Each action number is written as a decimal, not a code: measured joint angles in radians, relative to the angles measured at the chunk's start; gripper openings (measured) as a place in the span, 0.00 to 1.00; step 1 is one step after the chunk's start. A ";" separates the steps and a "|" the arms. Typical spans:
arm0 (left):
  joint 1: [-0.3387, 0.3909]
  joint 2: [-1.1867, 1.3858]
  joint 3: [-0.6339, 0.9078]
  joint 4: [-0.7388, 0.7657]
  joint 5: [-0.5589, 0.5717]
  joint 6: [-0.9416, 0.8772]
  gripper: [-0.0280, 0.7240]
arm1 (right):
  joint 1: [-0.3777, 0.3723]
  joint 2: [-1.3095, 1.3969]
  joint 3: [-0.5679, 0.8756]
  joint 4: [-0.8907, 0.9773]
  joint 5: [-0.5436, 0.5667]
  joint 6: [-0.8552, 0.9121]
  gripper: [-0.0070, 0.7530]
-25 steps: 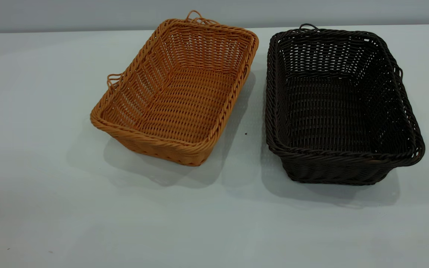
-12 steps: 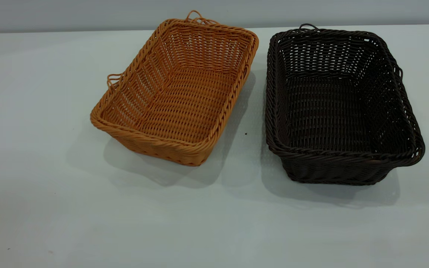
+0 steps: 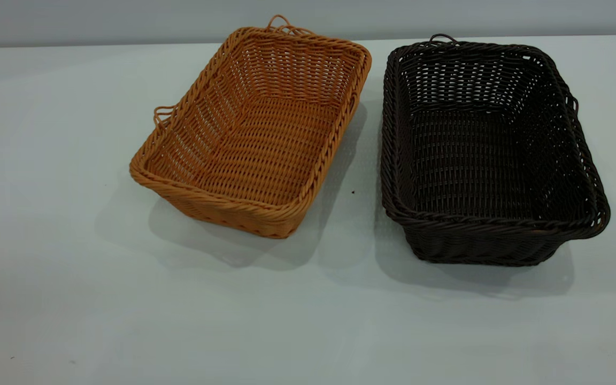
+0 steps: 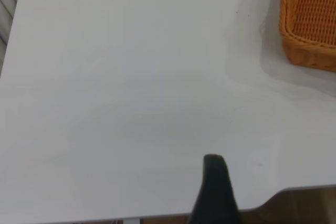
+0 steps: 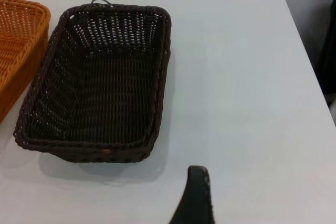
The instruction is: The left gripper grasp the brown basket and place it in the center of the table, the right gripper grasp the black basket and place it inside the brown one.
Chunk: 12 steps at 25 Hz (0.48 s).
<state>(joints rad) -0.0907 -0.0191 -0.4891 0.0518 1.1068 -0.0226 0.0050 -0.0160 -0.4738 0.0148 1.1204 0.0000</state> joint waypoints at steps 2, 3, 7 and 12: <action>0.000 0.000 0.000 0.000 0.000 0.000 0.71 | 0.000 0.000 0.000 0.000 0.000 0.000 0.78; 0.000 0.000 0.000 0.000 0.000 0.000 0.71 | 0.000 0.000 0.000 0.000 0.000 0.000 0.78; 0.000 0.004 -0.003 0.001 0.000 -0.009 0.71 | 0.000 0.000 0.000 0.000 0.000 0.000 0.78; 0.000 0.172 -0.090 0.018 -0.052 -0.052 0.71 | 0.000 0.000 0.000 0.000 0.000 0.000 0.78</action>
<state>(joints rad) -0.0907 0.1526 -0.5789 0.0699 1.0549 -0.0748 0.0050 -0.0160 -0.4738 0.0148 1.1204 0.0000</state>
